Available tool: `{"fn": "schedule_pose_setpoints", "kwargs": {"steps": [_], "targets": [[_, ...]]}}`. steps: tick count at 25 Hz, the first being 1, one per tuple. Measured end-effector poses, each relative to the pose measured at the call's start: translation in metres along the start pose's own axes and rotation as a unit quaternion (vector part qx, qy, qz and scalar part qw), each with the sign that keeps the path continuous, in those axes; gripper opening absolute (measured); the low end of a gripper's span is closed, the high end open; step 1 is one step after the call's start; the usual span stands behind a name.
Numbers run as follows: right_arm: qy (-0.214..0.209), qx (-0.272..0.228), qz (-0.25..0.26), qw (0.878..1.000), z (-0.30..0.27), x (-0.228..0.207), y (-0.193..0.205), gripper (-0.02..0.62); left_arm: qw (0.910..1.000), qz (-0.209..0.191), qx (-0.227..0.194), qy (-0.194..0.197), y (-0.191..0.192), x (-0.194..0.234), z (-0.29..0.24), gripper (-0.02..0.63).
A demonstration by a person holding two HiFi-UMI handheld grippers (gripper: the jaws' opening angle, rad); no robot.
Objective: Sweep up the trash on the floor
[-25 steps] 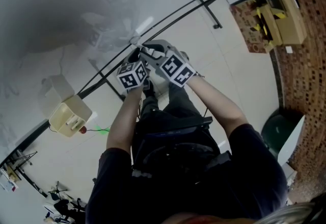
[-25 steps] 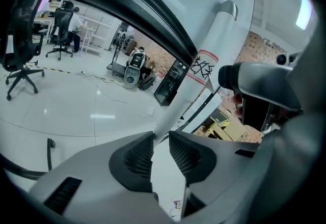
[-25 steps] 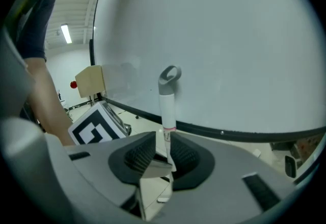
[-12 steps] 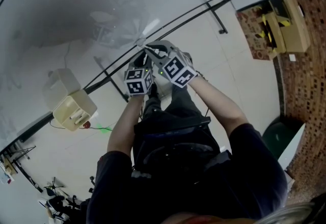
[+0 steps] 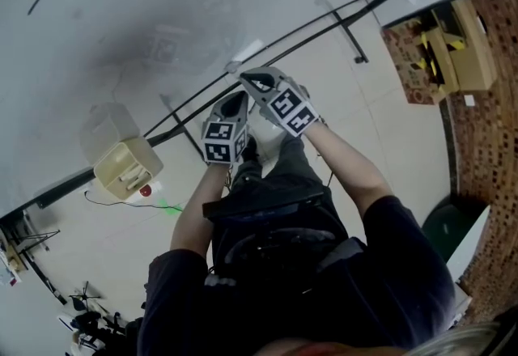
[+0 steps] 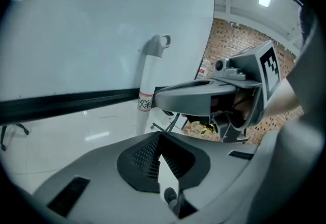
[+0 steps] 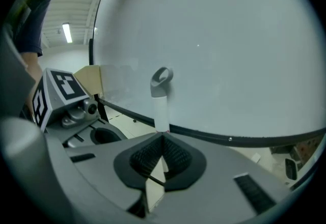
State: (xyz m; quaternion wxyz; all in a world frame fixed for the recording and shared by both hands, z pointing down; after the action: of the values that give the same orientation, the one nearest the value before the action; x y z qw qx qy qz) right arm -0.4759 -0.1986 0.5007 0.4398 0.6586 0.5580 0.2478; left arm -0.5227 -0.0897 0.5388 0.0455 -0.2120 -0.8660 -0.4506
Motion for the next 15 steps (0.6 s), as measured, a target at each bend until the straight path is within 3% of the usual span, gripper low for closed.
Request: {"fn": "schedule_pose_setpoints", "kwargs": {"steps": [4, 7, 15], "targets": [[0.0, -0.012, -0.022, 1.0, -0.001, 0.002, 0.002, 0.011, 0.9999, -0.008, -0.008, -0.005, -0.006, 0.0, 0.015, 0.0], [0.003, -0.016, -0.038, 0.999, -0.004, 0.003, 0.004, 0.011, 0.9992, -0.026, -0.01, -0.029, -0.009, 0.007, 0.019, 0.0], [0.011, -0.032, -0.025, 0.999, 0.004, 0.002, -0.015, 0.011, 0.998, -0.035, -0.039, -0.034, -0.025, 0.013, 0.025, 0.0]]}}
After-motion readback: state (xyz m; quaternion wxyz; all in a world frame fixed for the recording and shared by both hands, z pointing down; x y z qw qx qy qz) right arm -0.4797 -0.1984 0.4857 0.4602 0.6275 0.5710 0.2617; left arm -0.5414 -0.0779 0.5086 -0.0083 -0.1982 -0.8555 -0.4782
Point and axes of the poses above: the fingertips, and each gripper's own axes: z backward along the fingers, x to its left, y out of its underside, the point moved 9 cm from there along z, backward along the fingers, and after that the axes turned 9 degrees about -y, right-handed, at the moved point
